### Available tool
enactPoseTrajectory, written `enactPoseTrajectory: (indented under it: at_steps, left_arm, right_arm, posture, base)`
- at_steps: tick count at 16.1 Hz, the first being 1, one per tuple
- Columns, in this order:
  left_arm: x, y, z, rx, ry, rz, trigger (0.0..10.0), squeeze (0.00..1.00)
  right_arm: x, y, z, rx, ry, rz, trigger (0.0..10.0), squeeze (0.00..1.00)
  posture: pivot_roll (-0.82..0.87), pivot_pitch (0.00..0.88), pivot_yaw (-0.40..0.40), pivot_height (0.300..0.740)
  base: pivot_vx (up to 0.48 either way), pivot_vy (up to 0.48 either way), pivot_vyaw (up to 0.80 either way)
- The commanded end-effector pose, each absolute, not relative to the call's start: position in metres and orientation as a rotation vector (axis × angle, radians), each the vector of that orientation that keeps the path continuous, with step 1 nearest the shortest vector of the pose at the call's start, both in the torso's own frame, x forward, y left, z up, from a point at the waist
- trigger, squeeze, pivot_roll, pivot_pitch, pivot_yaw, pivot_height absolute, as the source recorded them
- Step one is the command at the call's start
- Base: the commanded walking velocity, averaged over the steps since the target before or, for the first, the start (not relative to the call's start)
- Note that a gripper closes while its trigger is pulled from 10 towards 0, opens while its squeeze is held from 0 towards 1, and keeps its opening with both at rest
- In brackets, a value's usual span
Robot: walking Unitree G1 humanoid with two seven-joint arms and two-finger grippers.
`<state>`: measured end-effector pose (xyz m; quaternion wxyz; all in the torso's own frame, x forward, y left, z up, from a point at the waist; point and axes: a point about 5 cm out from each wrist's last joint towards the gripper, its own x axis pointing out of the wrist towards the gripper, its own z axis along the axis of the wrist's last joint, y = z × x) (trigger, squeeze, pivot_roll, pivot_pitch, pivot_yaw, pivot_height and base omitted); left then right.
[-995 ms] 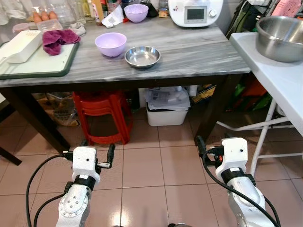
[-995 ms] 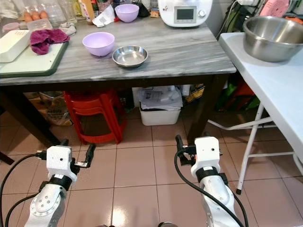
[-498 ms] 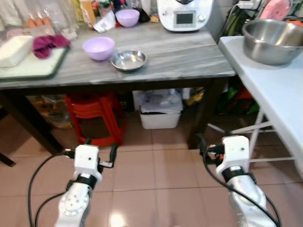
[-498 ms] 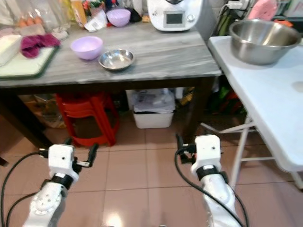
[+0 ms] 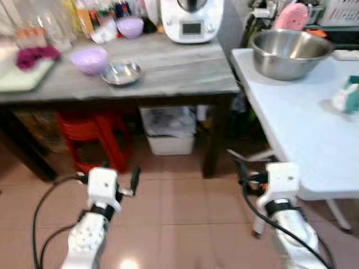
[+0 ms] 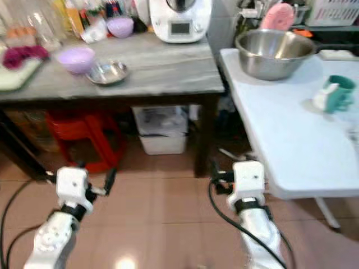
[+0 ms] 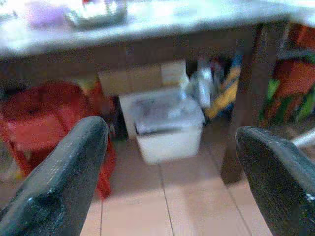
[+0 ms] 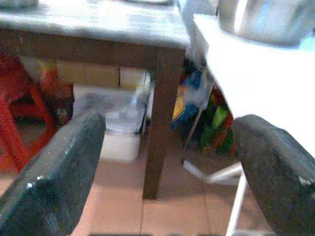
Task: Setting the table
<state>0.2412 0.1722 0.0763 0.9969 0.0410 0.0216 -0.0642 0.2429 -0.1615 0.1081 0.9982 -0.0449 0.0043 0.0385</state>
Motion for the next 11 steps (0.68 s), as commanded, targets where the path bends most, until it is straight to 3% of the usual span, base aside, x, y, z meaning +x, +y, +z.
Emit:
enactPoseTrajectory:
  at_steps: [1, 7, 11]
  left_arm:
    - [0.2424, 0.1758, 0.0795, 0.082, 0.041, -0.115, 10.0, 0.00]
    - [0.2436, 0.1749, 0.0828, 0.071, 0.036, -0.108, 10.0, 0.00]
    - [0.2451, 0.1758, 0.0850, 0.071, 0.028, -0.081, 10.0, 0.00]
  right_arm:
    - [0.2433, -0.1589, 0.1141, -0.085, -0.012, 0.085, 10.0, 0.00]
    - [0.2455, -0.1574, 0.1105, -0.066, 0.003, 0.081, 10.0, 0.00]
    - [0.2482, -0.1563, 0.1099, -0.054, 0.005, 0.083, 10.0, 0.00]
  posture:
    - [-0.09, 0.129, 0.071, 0.740]
    - [-0.09, 0.130, 0.072, 0.740]
    - [-0.09, 0.130, 0.072, 0.740]
  base:
    - [0.000, -0.480, 0.00]
    - [0.000, -0.479, 0.00]
    - [0.000, 0.000, 0.00]
